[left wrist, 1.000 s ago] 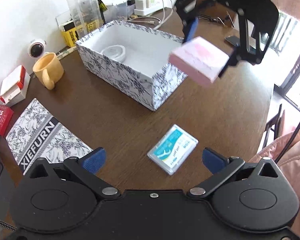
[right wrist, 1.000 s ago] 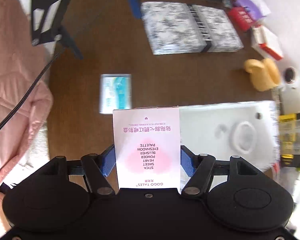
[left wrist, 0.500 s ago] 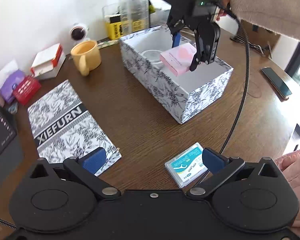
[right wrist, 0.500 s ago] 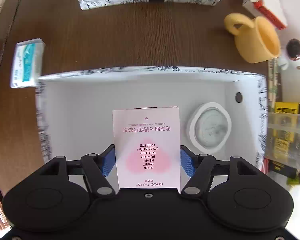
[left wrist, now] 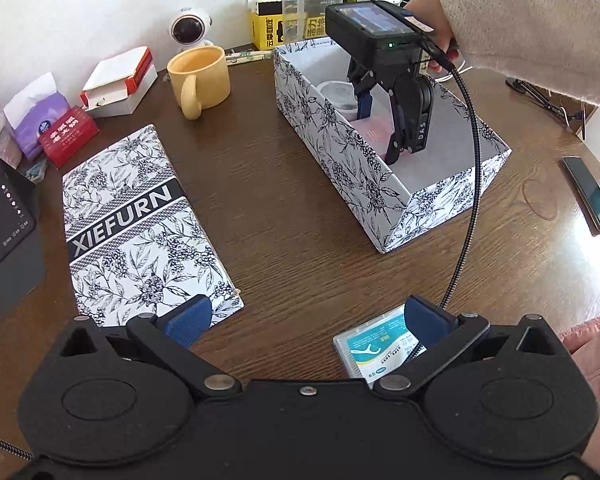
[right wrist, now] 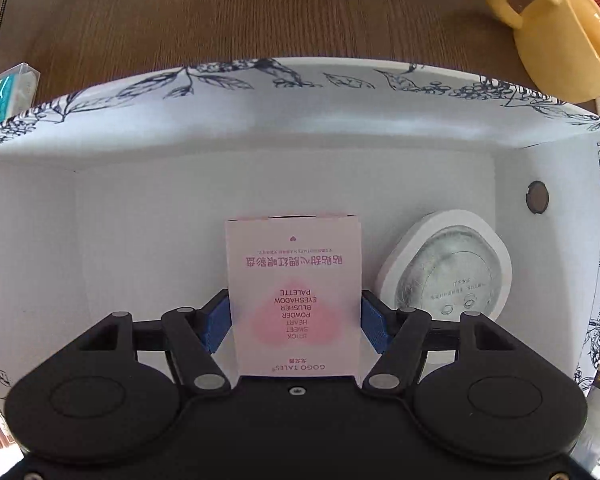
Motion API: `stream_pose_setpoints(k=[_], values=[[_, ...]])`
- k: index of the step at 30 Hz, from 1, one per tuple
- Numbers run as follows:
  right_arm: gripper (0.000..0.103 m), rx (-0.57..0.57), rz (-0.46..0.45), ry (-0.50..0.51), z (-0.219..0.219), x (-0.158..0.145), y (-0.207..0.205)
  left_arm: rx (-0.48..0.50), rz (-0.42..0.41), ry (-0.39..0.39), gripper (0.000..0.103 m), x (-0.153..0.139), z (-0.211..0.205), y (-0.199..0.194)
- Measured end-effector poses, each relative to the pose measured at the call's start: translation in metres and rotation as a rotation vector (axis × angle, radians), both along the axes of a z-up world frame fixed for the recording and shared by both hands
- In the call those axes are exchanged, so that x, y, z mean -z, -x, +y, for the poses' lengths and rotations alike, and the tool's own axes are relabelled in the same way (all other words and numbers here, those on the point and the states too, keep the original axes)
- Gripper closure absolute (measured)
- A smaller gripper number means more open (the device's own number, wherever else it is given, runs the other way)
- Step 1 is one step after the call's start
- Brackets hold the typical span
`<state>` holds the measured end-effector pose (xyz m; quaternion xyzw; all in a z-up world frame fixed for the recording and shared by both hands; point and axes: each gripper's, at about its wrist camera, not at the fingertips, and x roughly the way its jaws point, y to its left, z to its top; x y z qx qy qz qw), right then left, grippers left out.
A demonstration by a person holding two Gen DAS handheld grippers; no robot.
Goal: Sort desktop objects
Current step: 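Carry the pink palette box with the right tool into the storage box, then lower the left tool onto the clear floss pick box and close on it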
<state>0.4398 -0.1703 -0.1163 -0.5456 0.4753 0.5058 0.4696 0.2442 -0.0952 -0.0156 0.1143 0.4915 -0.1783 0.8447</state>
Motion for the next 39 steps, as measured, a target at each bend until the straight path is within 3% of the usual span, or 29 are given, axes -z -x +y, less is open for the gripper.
stream_pose_setpoints(k=[9,11,13,14,21,27,31,39], values=[[0.03,-0.003,-0.021,-0.027,0.0,-0.002,0.011,0.018,0.014,0.0,0.0,0.003,-0.01,-0.002],[0.019,0.018,-0.021,-0.049,-0.001,-0.007,0.014,0.023,0.014,0.0,0.0,0.003,-0.01,-0.001],[0.003,0.044,-0.01,-0.049,-0.002,-0.014,0.017,0.028,0.014,-0.001,0.0,0.003,-0.009,0.001],[0.0,0.054,-0.012,-0.053,-0.003,-0.018,0.019,0.031,0.014,-0.001,0.0,0.002,-0.008,0.002],[0.0,0.194,-0.033,-0.155,-0.011,-0.069,0.044,0.084,0.004,0.016,0.0,-0.007,-0.005,0.005],[0.0,0.303,-0.167,-0.297,-0.016,-0.118,0.081,0.17,0.029,0.046,0.0,-0.01,-0.001,0.006],[0.0,0.441,-0.189,-0.381,-0.029,-0.15,0.103,0.235,0.044,0.06,0.0,-0.009,0.0,0.005],[0.0,0.622,-0.157,-0.479,-0.048,-0.166,0.197,0.354,0.037,0.045,0.0,-0.009,0.0,0.004]])
